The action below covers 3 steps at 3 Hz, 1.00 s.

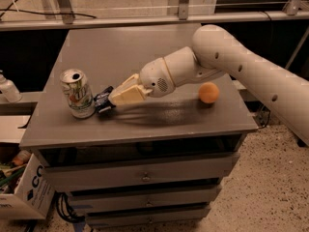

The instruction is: Move rxbar blueberry near 7up can

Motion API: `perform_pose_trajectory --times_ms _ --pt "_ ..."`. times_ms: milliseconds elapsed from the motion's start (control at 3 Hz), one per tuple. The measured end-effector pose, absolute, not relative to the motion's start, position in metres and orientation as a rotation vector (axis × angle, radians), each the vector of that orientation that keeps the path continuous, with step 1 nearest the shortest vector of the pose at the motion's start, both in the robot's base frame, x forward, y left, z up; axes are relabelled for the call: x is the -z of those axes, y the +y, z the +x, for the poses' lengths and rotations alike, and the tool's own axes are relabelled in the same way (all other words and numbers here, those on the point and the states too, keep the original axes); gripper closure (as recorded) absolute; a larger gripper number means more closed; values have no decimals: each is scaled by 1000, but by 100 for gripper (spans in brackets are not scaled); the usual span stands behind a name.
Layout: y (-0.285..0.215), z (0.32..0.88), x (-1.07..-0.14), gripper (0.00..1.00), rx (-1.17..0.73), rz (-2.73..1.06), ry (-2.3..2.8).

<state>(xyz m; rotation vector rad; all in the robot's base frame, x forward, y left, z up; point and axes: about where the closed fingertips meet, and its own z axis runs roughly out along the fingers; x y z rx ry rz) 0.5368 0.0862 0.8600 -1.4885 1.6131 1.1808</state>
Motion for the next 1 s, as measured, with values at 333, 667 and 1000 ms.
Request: perform_pose_trajectory --times_ms 333,667,1000 --pt "90 531 -855 82 -1227 -1512 1620" --pt "90 529 -850 59 -1245 -1517 1640" --pt "90 529 -847 35 -1251 -1517 1654"
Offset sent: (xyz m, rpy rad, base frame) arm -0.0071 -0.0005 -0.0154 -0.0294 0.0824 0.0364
